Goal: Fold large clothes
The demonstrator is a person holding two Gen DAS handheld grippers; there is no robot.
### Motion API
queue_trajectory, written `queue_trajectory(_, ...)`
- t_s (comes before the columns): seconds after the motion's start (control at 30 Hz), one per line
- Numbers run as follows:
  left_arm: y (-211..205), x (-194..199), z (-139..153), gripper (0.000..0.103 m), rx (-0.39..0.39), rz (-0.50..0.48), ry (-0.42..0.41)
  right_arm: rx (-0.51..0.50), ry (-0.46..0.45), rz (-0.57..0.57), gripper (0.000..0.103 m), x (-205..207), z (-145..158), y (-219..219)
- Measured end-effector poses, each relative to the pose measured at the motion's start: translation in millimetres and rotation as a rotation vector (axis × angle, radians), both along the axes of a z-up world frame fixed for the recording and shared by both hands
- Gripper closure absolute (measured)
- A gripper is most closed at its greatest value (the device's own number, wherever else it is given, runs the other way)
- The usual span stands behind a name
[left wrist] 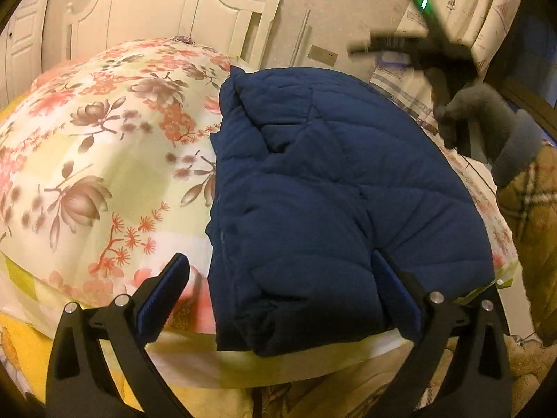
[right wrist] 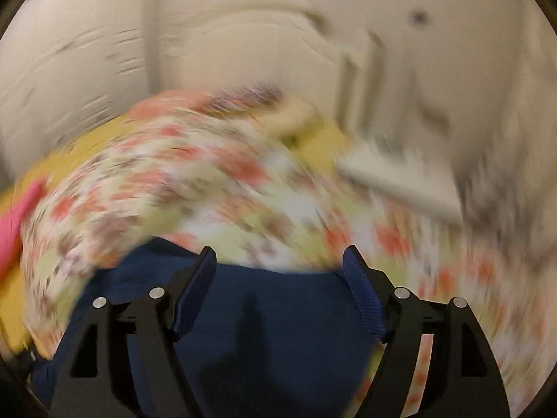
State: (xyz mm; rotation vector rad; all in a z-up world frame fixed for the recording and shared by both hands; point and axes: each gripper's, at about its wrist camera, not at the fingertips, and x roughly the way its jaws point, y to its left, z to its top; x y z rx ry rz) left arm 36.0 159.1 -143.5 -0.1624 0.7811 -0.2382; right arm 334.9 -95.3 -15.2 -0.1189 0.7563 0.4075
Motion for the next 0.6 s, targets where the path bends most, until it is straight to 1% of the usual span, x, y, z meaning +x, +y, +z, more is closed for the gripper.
queue_trajectory(0.03, -2, -1, 1, 0.002, 0.017, 0.002, -0.006, -0.017, 0.113, -0.033, 0.03, 19, -30, -14)
queue_trajectory(0.07, -4, -1, 3, 0.002, 0.034, 0.004, -0.011, -0.014, 0.154, -0.016, 0.025, 25, -46, -18)
queue_trajectory(0.1, -6, 0, 3, 0.002, 0.047, 0.007, -0.013, 0.034, 0.177, 0.026, 0.024, 28, -67, -23)
queue_trajectory(0.17, -10, -1, 6, 0.002, 0.077, 0.012, -0.014, 0.093, 0.143, 0.027, 0.022, 27, -75, -31)
queue_trajectory(0.2, -10, -1, 8, 0.002, 0.088, 0.014, -0.012, 0.091, 0.146, 0.017, 0.022, 26, -73, -29)
queue_trajectory(0.27, -12, 3, 8, 0.002, 0.098, 0.014, -0.007, 0.026, 0.136, 0.006, 0.022, 23, -63, -21)
queue_trajectory(0.3, -13, 4, 8, 0.002, 0.102, 0.015, -0.007, -0.001, 0.11, 0.0, 0.022, 18, -53, -17)
queue_trajectory(0.33, -13, 4, 8, 0.002, 0.104, 0.017, -0.008, -0.005, 0.076, 0.0, 0.022, 11, -44, -14)
queue_trajectory(0.43, -11, 1, 7, 0.002, 0.101, 0.023, -0.011, 0.019, -0.04, 0.03, 0.02, -18, -23, -9)
queue_trajectory(0.47, -11, 1, 7, 0.002, 0.101, 0.023, -0.01, 0.003, -0.05, 0.048, 0.018, -24, -22, -6)
queue_trajectory(0.5, -11, 1, 7, 0.002, 0.101, 0.023, -0.01, -0.026, -0.044, 0.068, 0.016, -28, -25, 0)
queue_trajectory(0.53, -10, 1, 7, 0.002, 0.101, 0.023, -0.01, -0.065, 0.009, 0.109, 0.016, -30, -35, 8)
queue_trajectory(0.57, -11, 0, 8, 0.002, 0.102, 0.024, -0.009, -0.075, 0.047, 0.119, 0.016, -29, -41, 8)
queue_trajectory(0.6, -11, -1, 8, 0.002, 0.103, 0.026, -0.01, -0.065, 0.055, 0.111, 0.016, -29, -41, 5)
